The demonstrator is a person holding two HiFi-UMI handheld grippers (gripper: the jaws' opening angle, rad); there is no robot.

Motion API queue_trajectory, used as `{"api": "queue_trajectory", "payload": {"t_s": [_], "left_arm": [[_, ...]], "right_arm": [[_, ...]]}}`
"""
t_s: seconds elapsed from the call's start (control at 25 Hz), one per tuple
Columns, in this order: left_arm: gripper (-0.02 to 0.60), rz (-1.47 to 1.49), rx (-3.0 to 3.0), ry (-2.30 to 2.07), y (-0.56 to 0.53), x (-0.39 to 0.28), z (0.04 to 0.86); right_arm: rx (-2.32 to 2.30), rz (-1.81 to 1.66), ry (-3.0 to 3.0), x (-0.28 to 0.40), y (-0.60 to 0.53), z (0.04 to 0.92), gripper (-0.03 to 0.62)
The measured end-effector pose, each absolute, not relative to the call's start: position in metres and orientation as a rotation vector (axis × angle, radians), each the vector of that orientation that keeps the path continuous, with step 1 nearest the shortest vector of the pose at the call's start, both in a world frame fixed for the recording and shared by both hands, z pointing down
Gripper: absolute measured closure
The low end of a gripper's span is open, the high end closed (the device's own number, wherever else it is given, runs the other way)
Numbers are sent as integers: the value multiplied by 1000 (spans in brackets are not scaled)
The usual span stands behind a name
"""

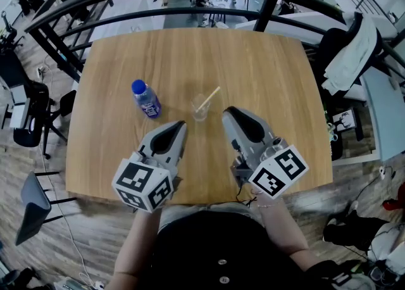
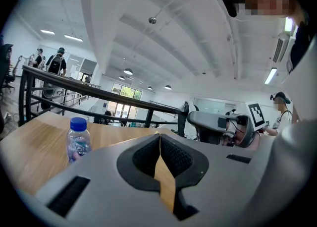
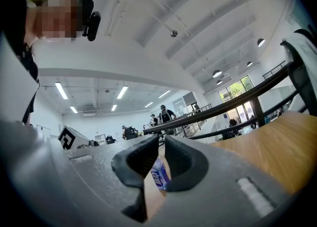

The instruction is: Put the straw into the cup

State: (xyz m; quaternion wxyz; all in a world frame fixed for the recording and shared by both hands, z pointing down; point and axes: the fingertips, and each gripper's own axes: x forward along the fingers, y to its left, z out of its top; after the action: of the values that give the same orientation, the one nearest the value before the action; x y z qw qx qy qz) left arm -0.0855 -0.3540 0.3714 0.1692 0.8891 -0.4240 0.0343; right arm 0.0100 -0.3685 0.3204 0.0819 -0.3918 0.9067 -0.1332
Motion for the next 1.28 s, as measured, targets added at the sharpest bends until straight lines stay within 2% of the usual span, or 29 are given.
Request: {"api": "queue_trajectory", "payload": {"t_s": [0.16,0.64,1.28], "left_arm": [[563,101,2520,-1165,-348,-80,374],[563,214,2489,-1133,-336,-67,401],[563,179,2440,-1132,-338,-73,406]], "right_arm": [[-1141,-422,2738,3,-359,325,594],[-1103,-477,2820,-9,-346,345,595],[-1092,-508,2878,-16,-346,357,595]]}}
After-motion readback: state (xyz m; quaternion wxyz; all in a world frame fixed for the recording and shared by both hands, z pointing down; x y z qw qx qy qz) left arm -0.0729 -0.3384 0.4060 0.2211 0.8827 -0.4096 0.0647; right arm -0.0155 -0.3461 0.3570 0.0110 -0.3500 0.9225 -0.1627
